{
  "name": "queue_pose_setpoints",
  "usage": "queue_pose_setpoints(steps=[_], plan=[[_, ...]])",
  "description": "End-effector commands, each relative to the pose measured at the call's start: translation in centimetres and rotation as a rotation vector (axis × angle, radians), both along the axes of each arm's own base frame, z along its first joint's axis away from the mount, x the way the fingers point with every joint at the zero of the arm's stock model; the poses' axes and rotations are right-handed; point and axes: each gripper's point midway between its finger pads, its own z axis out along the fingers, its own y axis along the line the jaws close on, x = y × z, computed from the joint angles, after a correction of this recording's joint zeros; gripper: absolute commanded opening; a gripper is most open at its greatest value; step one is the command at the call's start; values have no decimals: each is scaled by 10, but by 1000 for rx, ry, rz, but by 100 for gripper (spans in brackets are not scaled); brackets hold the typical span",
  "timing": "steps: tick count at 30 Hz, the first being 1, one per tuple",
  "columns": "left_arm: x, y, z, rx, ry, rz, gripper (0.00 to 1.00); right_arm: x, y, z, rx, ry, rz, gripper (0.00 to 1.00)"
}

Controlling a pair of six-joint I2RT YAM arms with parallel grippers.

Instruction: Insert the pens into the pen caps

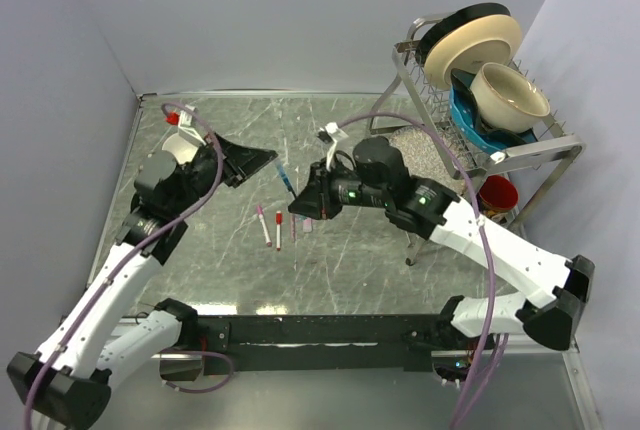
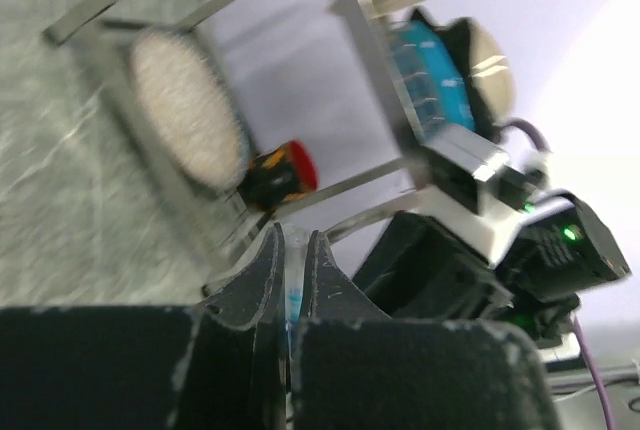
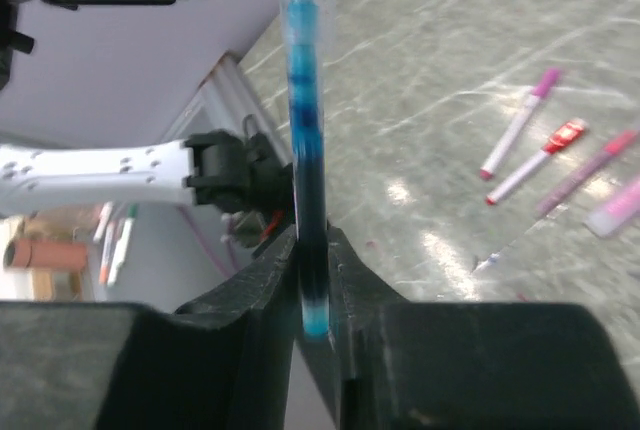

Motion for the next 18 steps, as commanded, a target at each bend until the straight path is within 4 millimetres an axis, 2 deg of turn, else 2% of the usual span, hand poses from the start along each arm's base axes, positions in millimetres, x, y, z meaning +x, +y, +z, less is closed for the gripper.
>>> queue_pose_setpoints(steps=[1,3,4,6,8,9,10,11,12,13,14,15,17,18], plan=[[6,12,-12,64,59,-44,1,11,-24,31,125,-113,-113,42],[25,28,-8,105,47,22,1,-2,-28,14,92,-75,-86,52],[31,35,-21,167,74,57,1,-9,-35,7,66,-53,-82,60],[48,50,-30,223,86,129,1,-22,-39,-3,47,-39,-70,68],[61,66,-51,317,107,211,1,-32,-46,1,69,-37,-72,75],[67,71,-71,362,142,232,1,-37,-47,-1,72,-30,-65,78],[72,77,-86,415,157,253,1,-41,-50,4,86,-34,-65,89],[74,82,-103,453,193,269,1,-44,-51,6,92,-32,-64,93],[79,87,-129,491,251,284,1,-47,-51,9,100,-35,-55,97],[80,89,-143,527,263,281,1,-48,-52,12,103,-36,-56,100],[82,90,-153,543,273,282,1,-50,-52,13,102,-36,-57,100],[84,95,-178,576,321,289,1,-51,-52,19,110,-43,-59,100],[87,103,-204,637,356,313,1,-52,-51,22,116,-45,-60,100],[89,106,-226,666,397,313,1,-52,-50,25,121,-47,-59,100]])
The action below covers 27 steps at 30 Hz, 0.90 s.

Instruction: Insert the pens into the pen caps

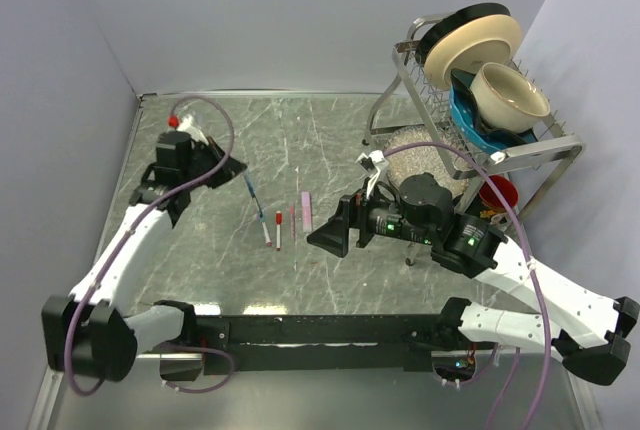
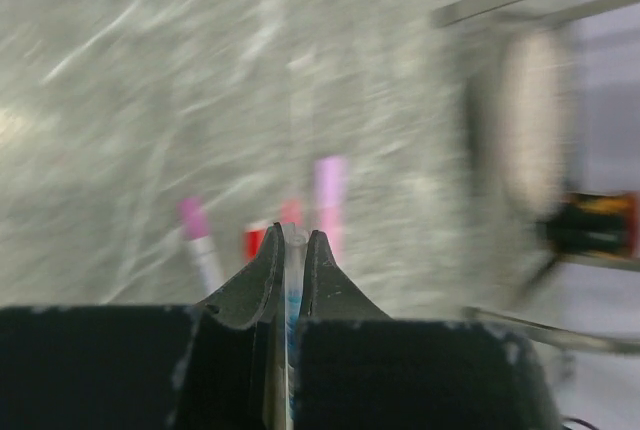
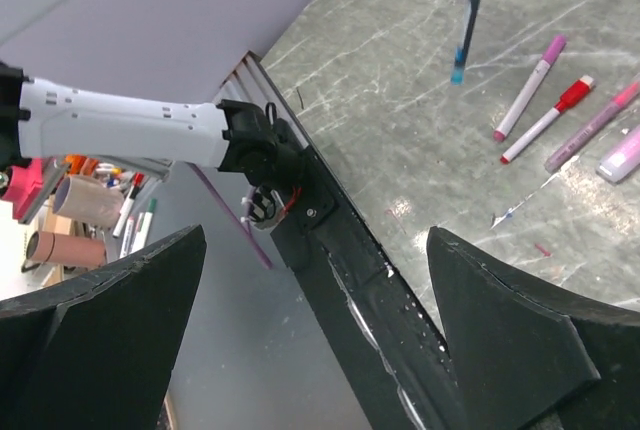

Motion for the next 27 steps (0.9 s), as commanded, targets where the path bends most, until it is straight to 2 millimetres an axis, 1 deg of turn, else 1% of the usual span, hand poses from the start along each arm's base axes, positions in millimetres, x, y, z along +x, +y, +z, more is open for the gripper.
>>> queue_pose_setpoints(steps=[1,2,3,5,6,8,9,10,13,15,16,17,18,19,20,21,22,23,24,25,26,27], plan=[[7,31,-77,211,122,72,1,-2,2,22,38,-22,-15,100],[9,34,-87,233,139,75,1,-3,3,22,37,-21,-10,100],[10,37,-104,261,179,79,1,-3,4,24,39,-24,-7,100],[13,41,-118,288,207,89,1,-5,6,24,37,-21,1,100],[14,43,-131,303,241,91,1,-5,6,23,34,-20,2,100],[16,40,-138,296,252,78,1,-5,6,24,35,-21,-4,100],[17,40,-144,298,268,82,1,-6,5,24,36,-21,-6,100],[18,44,-148,312,277,100,1,-7,4,24,39,-22,-9,100],[15,46,-161,334,317,98,2,-8,0,23,29,-18,-20,100],[15,49,-167,346,338,103,7,-5,-6,23,14,-12,-49,100],[16,49,-169,350,340,104,17,-5,-8,24,11,-4,-63,100],[16,49,-171,353,347,102,22,-3,-11,30,15,-9,-83,100],[15,48,-170,355,348,91,26,-4,-15,30,6,-3,-91,100],[17,48,-167,355,341,86,33,-4,-17,35,17,0,-100,100],[18,46,-158,349,331,76,36,-4,-21,42,30,-8,-112,100],[20,44,-151,344,316,68,39,-4,-23,43,31,-6,-119,100],[24,41,-138,334,287,53,41,-4,-24,46,33,-12,-123,100],[23,33,-120,313,236,2,42,-3,-26,46,30,-19,-130,100],[23,31,-108,305,206,-10,49,0,-28,47,18,-42,-140,100],[25,27,-81,290,138,-21,60,4,-31,55,21,-58,-165,100],[22,25,-68,290,102,-45,69,7,-33,54,2,-57,-185,100],[18,20,-53,266,62,-74,81,13,-36,57,2,-66,-218,100]])
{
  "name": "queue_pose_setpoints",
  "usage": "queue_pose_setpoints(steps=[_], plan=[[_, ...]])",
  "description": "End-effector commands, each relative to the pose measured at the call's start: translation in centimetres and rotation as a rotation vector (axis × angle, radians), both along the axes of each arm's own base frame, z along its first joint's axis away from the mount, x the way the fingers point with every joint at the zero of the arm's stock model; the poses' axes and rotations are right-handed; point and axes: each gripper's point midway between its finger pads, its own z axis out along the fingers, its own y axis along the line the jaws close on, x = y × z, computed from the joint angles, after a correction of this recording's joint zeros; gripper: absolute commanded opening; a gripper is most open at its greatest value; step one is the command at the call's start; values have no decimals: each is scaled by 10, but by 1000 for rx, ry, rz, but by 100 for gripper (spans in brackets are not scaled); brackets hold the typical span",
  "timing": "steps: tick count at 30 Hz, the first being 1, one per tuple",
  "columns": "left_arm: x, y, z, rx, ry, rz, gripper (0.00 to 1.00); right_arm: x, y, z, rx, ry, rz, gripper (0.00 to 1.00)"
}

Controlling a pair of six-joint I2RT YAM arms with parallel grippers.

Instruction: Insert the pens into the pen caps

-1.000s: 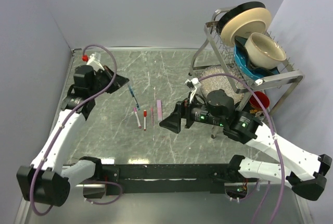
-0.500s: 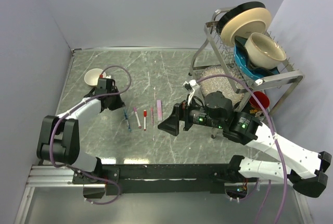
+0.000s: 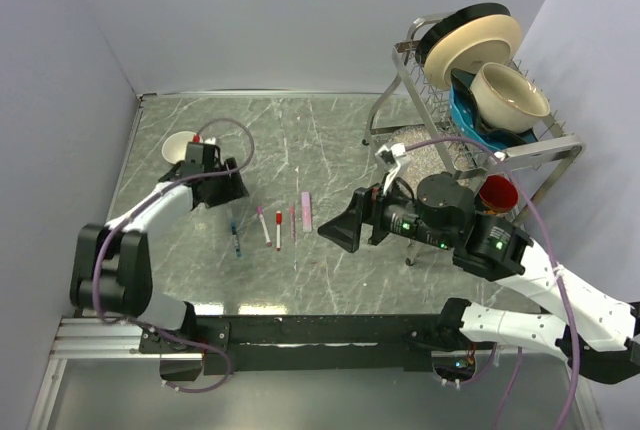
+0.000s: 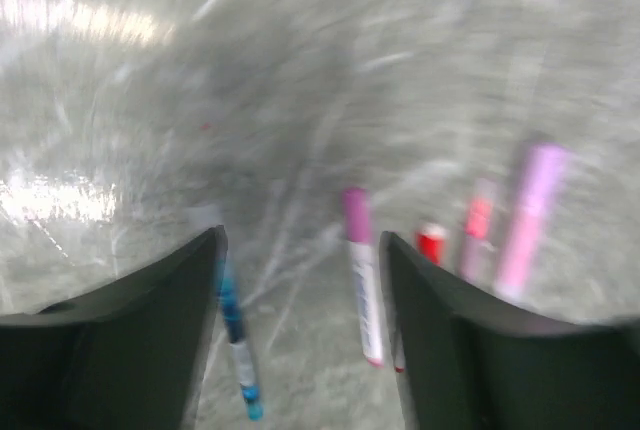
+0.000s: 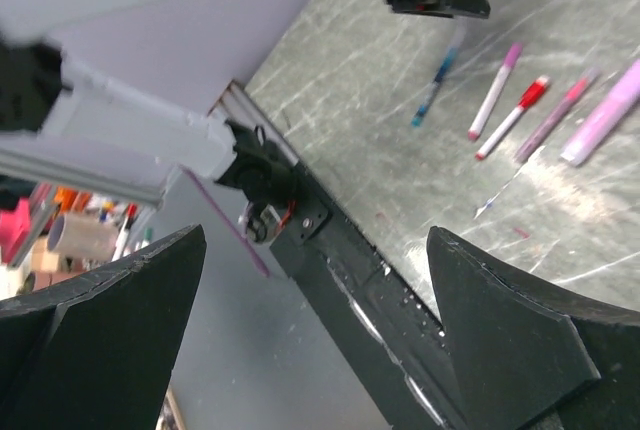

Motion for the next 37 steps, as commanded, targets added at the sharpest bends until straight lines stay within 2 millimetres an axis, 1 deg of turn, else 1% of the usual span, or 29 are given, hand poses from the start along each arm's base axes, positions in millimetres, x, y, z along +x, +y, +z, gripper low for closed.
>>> queue_pose_setpoints(steps=[1,2,3,4,6,7,9,10,11,14,20,21,23,26,29,31,35,37], plan=[[7,-21,121,-92,-328,-146,87,15,-15,36,29,-74,-110,100],[2,-24,136,-107,-370,-170,93,18,-15,38,30,-76,-121,100],[-5,-33,154,-151,-425,-221,99,20,-16,39,33,-68,-142,100],[-19,-35,179,-171,-509,-249,99,22,-17,42,36,-68,-157,100],[-33,-42,211,-220,-631,-292,99,25,-17,40,45,-45,-185,100],[-52,-44,227,-245,-704,-323,99,30,-19,38,44,-43,-213,100],[-68,-44,241,-269,-779,-332,99,31,-19,39,72,-28,-234,100],[-80,-42,250,-276,-837,-332,99,34,-21,34,68,-23,-257,100],[-86,-42,253,-292,-850,-330,99,34,-22,37,87,-27,-258,100],[-107,-47,258,-346,-874,-356,99,38,-25,29,85,-15,-293,100],[-130,-63,261,-434,-852,-430,99,43,-24,28,90,-2,-324,100],[-131,-65,261,-445,-852,-434,99,44,-24,26,88,2,-331,100],[-135,-68,266,-475,-867,-441,99,46,-22,22,79,7,-338,100],[-139,-72,266,-509,-856,-461,99,47,-18,22,75,10,-332,100],[-142,-75,273,-519,-860,-478,99,46,-16,25,84,-3,-312,100],[-142,-76,276,-516,-860,-478,99,44,-16,23,86,-7,-303,100],[-145,-78,287,-530,-870,-490,99,44,-19,23,101,-12,-313,100],[-147,-81,296,-553,-882,-507,99,45,-21,22,102,-10,-324,100]])
